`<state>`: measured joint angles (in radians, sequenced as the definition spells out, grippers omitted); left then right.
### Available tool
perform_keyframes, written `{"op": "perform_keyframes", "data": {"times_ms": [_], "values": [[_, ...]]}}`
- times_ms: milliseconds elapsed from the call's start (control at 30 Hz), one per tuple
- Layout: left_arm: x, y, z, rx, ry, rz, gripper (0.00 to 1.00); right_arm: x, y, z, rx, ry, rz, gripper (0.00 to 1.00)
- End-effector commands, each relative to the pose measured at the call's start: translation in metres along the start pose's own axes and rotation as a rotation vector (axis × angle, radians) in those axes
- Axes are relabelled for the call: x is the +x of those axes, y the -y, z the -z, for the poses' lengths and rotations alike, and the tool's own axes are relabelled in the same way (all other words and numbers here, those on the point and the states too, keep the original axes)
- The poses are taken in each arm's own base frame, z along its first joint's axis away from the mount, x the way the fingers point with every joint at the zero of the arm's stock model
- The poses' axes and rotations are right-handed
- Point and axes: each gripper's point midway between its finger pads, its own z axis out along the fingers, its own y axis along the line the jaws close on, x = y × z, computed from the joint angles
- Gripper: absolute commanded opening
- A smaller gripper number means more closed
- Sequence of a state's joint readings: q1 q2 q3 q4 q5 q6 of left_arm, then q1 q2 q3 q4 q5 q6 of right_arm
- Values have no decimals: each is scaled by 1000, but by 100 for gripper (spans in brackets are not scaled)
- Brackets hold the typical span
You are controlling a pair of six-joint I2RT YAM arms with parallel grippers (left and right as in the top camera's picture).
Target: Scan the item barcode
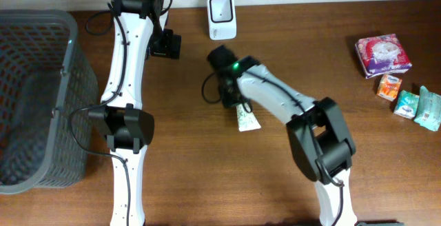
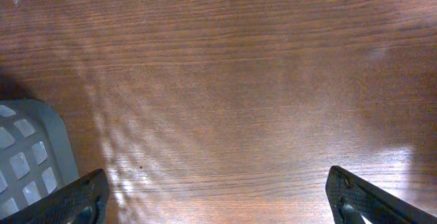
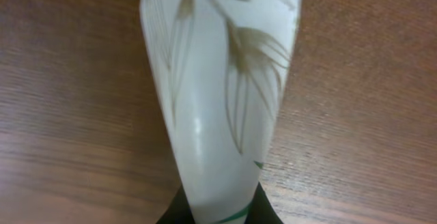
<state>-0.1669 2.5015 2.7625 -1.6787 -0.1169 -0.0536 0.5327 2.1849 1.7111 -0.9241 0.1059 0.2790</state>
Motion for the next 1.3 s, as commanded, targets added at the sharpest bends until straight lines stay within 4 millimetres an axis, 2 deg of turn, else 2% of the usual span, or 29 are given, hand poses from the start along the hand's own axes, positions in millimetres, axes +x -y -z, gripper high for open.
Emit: {"op": "perform_keyframes", "data": {"times_ms": [0, 33, 67, 133, 200, 267, 300, 333, 367, 400, 467, 533, 633, 667, 733, 767, 800, 833, 867, 1000, 1100, 1167, 1267], "values": [[-4, -2, 11, -9, 35, 1, 99, -27, -25, 60, -584, -15, -47, 4], [-4, -2, 11, -9, 35, 1, 99, -27, -22, 69, -721, -30, -66, 4], [-4, -2, 11, -9, 35, 1, 99, -22, -10, 71, -837, -57, -115, 4], [-4, -2, 11, -9, 35, 2, 99, -8, 14, 58, -948, -99, -227, 4], [-4, -2, 11, -9, 35, 1, 99, 14, 41, 33, -993, -134, -352, 4], [-4, -2, 11, -9, 35, 2, 99, 38, 79, 2, -881, -179, -479, 5], [-4, -2, 11, -9, 35, 2, 99, 47, 101, -10, -790, -194, -520, 12], [-4, -2, 11, -9, 35, 2, 99, 52, 123, -13, -744, -195, -564, 21], [-4, -2, 11, -9, 35, 1, 99, 50, 136, -9, -736, -188, -591, 28], [-4, -2, 11, -9, 35, 1, 99, 43, 151, 2, -732, -167, -587, 36], [-4, -2, 11, -9, 35, 2, 99, 32, 168, 33, -655, -174, -528, 60], [-4, -2, 11, -9, 35, 2, 99, 32, 172, 48, -534, -214, -485, 66], [-4, -2, 11, -9, 35, 1, 99, 27, 162, 59, -312, -255, -462, 69], [-4, -2, 11, -9, 35, 1, 99, 27, 162, 60, -138, -261, -483, 70], [-4, -2, 11, -9, 35, 1, 99, 28, 158, 60, 72, -241, -497, 81], [-4, -2, 11, -9, 35, 1, 99, 28, 154, 61, 212, -208, -490, 95], [-4, -2, 11, -9, 35, 1, 99, 28, 150, 63, 336, -167, -494, 99], [-4, -2, 11, -9, 35, 1, 99, 29, 140, 62, 385, -144, -481, 99], [-4, -2, 11, -9, 35, 1, 99, 31, 131, 57, 415, -139, -475, 99], [-4, -1, 11, -9, 35, 1, 99, 44, 122, 24, 379, -199, -515, 99], [-4, -2, 11, -9, 35, 1, 99, 39, 114, 7, 92, -272, -442, 99], [-4, -1, 11, -9, 35, 1, 99, 50, 123, -3, 118, -294, -448, 100], [-4, -2, 11, -9, 35, 1, 99, 60, 128, -22, 149, -290, -445, 81]]}}
